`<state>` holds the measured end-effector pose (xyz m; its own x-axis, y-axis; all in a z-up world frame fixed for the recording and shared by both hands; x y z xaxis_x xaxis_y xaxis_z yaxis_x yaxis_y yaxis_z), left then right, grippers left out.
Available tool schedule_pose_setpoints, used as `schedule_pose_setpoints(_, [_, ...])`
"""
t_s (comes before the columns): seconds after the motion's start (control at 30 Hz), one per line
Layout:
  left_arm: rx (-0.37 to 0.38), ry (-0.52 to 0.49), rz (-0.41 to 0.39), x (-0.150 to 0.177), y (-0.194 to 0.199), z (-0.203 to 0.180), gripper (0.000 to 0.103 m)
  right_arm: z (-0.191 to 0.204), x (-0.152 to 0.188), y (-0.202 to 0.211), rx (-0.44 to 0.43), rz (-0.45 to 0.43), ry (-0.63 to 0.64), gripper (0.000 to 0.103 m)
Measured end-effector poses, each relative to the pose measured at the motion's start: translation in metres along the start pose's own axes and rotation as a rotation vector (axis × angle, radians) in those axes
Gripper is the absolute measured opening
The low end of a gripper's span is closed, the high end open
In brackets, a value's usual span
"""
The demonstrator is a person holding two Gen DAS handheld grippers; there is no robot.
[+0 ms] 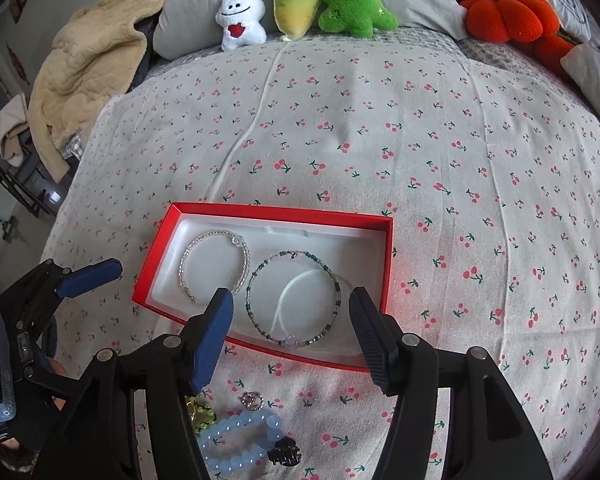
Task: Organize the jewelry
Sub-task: 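Carry both bracelets into the red box and open both grippers, then move both grippers back over the remaining jewelry pile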
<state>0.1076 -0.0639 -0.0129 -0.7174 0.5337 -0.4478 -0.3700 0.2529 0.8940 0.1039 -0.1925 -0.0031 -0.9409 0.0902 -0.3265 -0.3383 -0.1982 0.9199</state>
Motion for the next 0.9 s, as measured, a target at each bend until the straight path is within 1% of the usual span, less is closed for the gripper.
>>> schedule_pose_setpoints(0.17, [-0.039, -0.003, 0.034, 0.008, 0.018, 0.001, 0.090, 0.001, 0.010, 0.024, 0.014, -0.005, -0.012, 0.067])
schedule_pose_setpoints(0.3, [-0.104, -0.019, 0.047, 0.018, 0.034, 0.005, 0.092, 0.005, 0.025, 0.039, 0.017, -0.004, -0.013, 0.071])
schedule_pose_setpoints(0.37, [-0.123, -0.007, 0.058, 0.023, 0.040, 0.010, 0.094, 0.006, 0.032, 0.045, 0.019, -0.005, -0.026, 0.073])
schedule_pose_setpoints(0.43, [-0.121, 0.024, 0.062, 0.028, 0.045, 0.014, 0.096, 0.005, 0.040, 0.049, 0.030, -0.007, -0.046, 0.073])
schedule_pose_setpoints(0.53, [-0.100, 0.084, 0.084, 0.038, 0.045, 0.017, 0.098, 0.003, 0.052, 0.053, 0.048, -0.017, -0.080, 0.075])
schedule_pose_setpoints(0.63, [-0.105, 0.122, 0.124, 0.050, 0.039, 0.017, 0.099, -0.003, 0.067, 0.054, 0.072, -0.020, -0.109, 0.078])
schedule_pose_setpoints(0.73, [-0.130, 0.147, 0.140, 0.061, 0.034, 0.019, 0.103, -0.010, 0.080, 0.054, 0.100, -0.017, -0.136, 0.080])
schedule_pose_setpoints(0.8, [-0.145, 0.154, 0.147, 0.068, 0.031, 0.018, 0.103, -0.013, 0.087, 0.053, 0.116, -0.020, -0.149, 0.081])
schedule_pose_setpoints(0.87, [-0.147, 0.155, 0.161, 0.077, 0.026, 0.018, 0.103, -0.015, 0.095, 0.051, 0.125, -0.020, -0.154, 0.085])
schedule_pose_setpoints(0.9, [-0.147, 0.156, 0.167, 0.083, 0.024, 0.017, 0.103, -0.015, 0.101, 0.048, 0.121, -0.018, -0.154, 0.088])
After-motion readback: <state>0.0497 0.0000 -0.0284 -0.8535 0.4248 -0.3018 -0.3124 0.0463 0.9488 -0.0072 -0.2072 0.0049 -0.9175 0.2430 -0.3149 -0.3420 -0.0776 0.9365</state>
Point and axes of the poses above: each gripper's, at about its wrist camera, not at the fingertips, and y roughly against the way its jaws point, z to its left, x to its underside, the point moved 6 cm from there along -y, roughly the way its jaws point, and after that the axes turned 10 degrees about z, right-handed, at the moved point
